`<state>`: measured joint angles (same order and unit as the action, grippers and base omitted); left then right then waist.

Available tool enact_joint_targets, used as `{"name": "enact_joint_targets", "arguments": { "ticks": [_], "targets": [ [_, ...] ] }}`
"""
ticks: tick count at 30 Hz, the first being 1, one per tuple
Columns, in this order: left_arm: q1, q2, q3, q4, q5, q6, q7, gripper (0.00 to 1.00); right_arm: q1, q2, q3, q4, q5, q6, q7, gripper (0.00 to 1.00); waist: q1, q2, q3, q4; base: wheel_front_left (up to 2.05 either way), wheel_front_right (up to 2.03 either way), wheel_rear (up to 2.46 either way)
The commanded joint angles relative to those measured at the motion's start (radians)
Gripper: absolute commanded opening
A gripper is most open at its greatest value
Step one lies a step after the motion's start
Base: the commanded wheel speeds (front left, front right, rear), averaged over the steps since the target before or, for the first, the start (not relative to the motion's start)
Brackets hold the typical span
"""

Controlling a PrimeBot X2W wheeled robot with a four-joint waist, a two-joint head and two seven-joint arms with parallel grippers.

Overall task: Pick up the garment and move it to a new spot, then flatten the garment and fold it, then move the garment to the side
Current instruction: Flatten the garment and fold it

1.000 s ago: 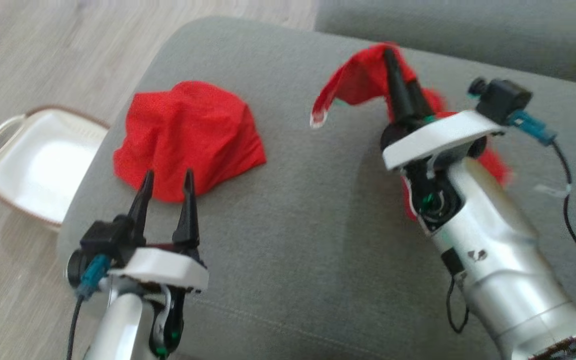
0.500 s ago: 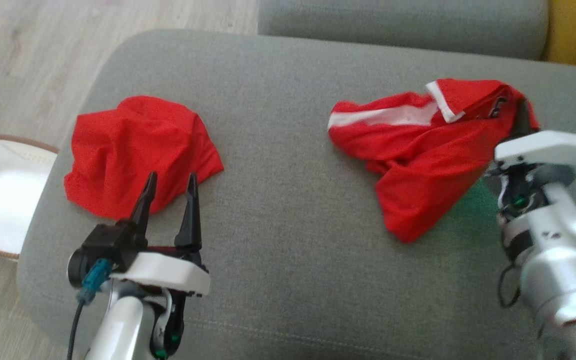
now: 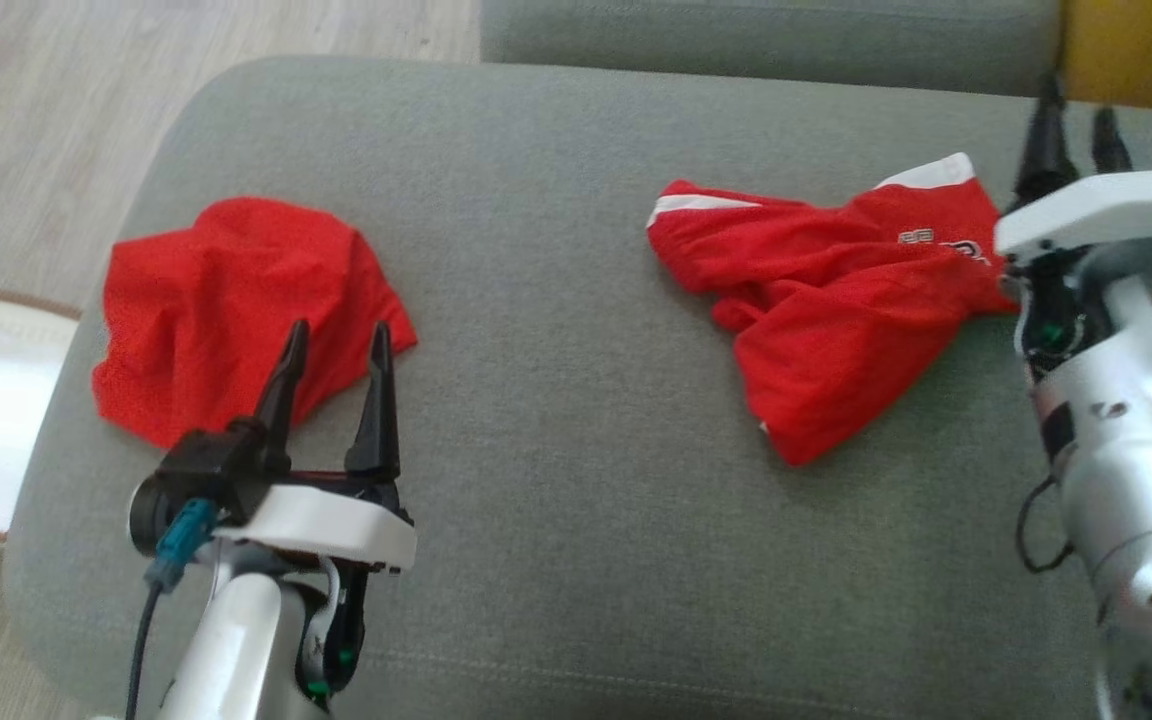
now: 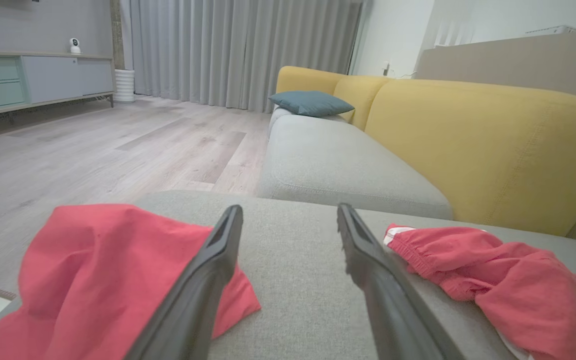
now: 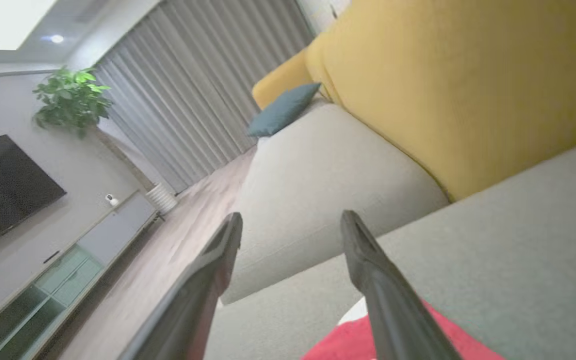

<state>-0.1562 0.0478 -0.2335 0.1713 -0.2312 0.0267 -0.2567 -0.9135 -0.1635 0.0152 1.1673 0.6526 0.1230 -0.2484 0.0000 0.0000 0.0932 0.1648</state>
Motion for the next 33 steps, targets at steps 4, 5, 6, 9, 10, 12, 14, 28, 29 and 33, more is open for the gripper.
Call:
{"name": "enact_joint_targets", "arguments": {
  "ticks": [4, 5, 6, 9, 10, 12, 14, 28, 29, 33],
  "targets": [
    [-0.029, 0.005, 0.044, -0.054, -0.010, 0.008, -0.005, 1.00, 0.160, 0.060, 0.039, -0.275, -0.094, 0.008, -0.013, 1.00, 0.0000, 0.0000, -0.040, -0.057, 0.00, 0.00, 0.00],
    [-0.026, 0.005, 0.045, -0.059, -0.011, 0.009, -0.005, 1.00, 0.200, 0.069, 0.041, -0.320, -0.112, 0.008, -0.013, 1.00, 0.0000, 0.0000, -0.044, -0.067, 0.00, 0.00, 0.00],
    [-0.022, 0.004, 0.044, -0.064, -0.013, 0.009, -0.005, 1.00, 0.240, 0.077, 0.043, -0.363, -0.132, 0.008, -0.013, 1.00, 0.0000, 0.0000, -0.048, -0.077, 0.00, 0.00, 0.00],
    [-0.013, 0.004, 0.042, -0.069, -0.014, 0.011, -0.005, 1.00, 0.322, 0.092, 0.038, -0.443, -0.165, 0.008, -0.013, 1.00, 0.0000, 0.0000, -0.056, -0.095, 0.00, 0.00, 0.00],
    [-0.008, 0.004, 0.040, -0.070, -0.015, 0.012, -0.005, 1.00, 0.363, 0.098, 0.034, -0.480, -0.183, 0.008, -0.013, 1.00, 0.0000, 0.0000, -0.059, -0.103, 0.00, 0.00, 0.00],
    [-0.001, 0.003, 0.034, -0.073, -0.016, 0.014, -0.005, 1.00, 0.446, 0.107, 0.028, -0.549, -0.221, 0.008, -0.013, 1.00, 0.0000, 0.0000, -0.062, -0.117, 0.00, 0.00, 0.00],
    [0.005, 0.003, 0.027, -0.073, -0.017, 0.015, -0.005, 1.00, 0.527, 0.111, 0.036, -0.605, -0.267, 0.008, -0.013, 1.00, 0.0000, 0.0000, -0.067, -0.125, 0.00, 0.00, 0.00],
    [0.003, 0.003, -0.013, -0.073, -0.032, 0.023, -0.005, 1.00, 0.680, 0.113, 0.089, -0.698, -0.177, 0.008, 0.009, 1.00, 0.0000, 0.0000, -0.032, -0.105, 0.00, 0.00, 0.00],
    [0.000, 0.003, -0.015, -0.072, -0.033, 0.023, -0.005, 1.00, 0.675, 0.113, 0.097, -0.697, -0.160, 0.008, 0.017, 1.00, 0.0000, 0.0000, -0.026, -0.097, 0.00, 0.00, 0.00],
    [-0.011, 0.002, -0.021, -0.072, -0.038, 0.025, -0.005, 1.00, 0.641, 0.113, 0.117, -0.652, -0.124, 0.008, 0.050, 1.00, 0.0000, 0.0000, 0.003, -0.064, 0.00, 0.00, 0.00]
  ]
}}
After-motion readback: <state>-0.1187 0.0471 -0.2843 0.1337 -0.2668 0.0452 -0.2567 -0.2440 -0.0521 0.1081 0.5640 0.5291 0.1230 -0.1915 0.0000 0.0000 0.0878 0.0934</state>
